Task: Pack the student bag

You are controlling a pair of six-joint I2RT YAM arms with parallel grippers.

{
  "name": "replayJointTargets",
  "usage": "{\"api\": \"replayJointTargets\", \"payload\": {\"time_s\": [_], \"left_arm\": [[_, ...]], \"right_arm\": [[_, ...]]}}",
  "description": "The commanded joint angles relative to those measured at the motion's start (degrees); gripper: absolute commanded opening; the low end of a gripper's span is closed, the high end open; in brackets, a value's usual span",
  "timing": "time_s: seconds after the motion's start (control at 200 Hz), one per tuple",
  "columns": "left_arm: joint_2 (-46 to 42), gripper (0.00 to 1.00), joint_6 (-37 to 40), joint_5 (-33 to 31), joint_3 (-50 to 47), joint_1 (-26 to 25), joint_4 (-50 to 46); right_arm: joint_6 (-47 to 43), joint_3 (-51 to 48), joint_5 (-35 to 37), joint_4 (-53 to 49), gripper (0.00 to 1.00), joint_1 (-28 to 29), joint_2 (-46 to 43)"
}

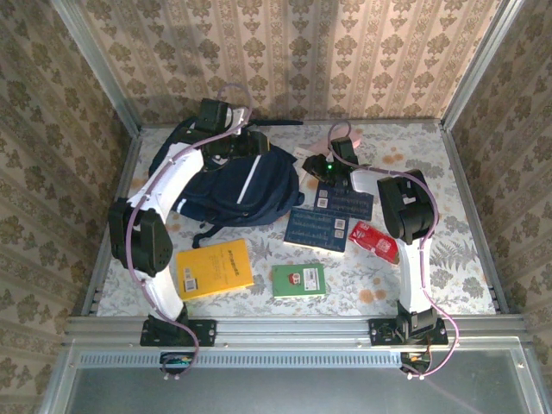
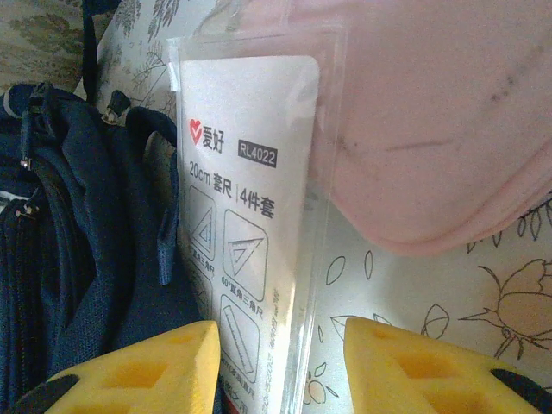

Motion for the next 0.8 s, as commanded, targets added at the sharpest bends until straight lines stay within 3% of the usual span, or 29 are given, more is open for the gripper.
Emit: {"api": "replayJointTargets", "payload": {"time_s": [0.0,0.245,0.41,0.61,0.795], "left_arm": [[-2.1,0.66,-0.8,1.5,-0.4,-0.4,1.5],[-4.4,0.66,-1.7,2.2,-3.0,-0.5,3.9],[-6.7,0.66,-3.2,2.4,-6.0,-0.6,6.6],[-10.3,0.67,-2.5,1.0,-8.9,-1.4,5.5],[-15.5,0.69,-0.9,-1.3,-12.5,-2.8,4.1]], "right_arm": [[-2.1,3.2,-0.6,-4.3,0.42,0.8,2.3],[-1.2,5.6,-0.4,-1.8,0.19,1.2,5.0],[-2.7,1.2,0.8,1.7,0.00,0.8,1.7],[-3.1,-7.7,3.2,5.6,0.00,0.2,-9.9],[-13.8,-13.5,15.5,-4.3,0.00,3.9,-28.0]]}}
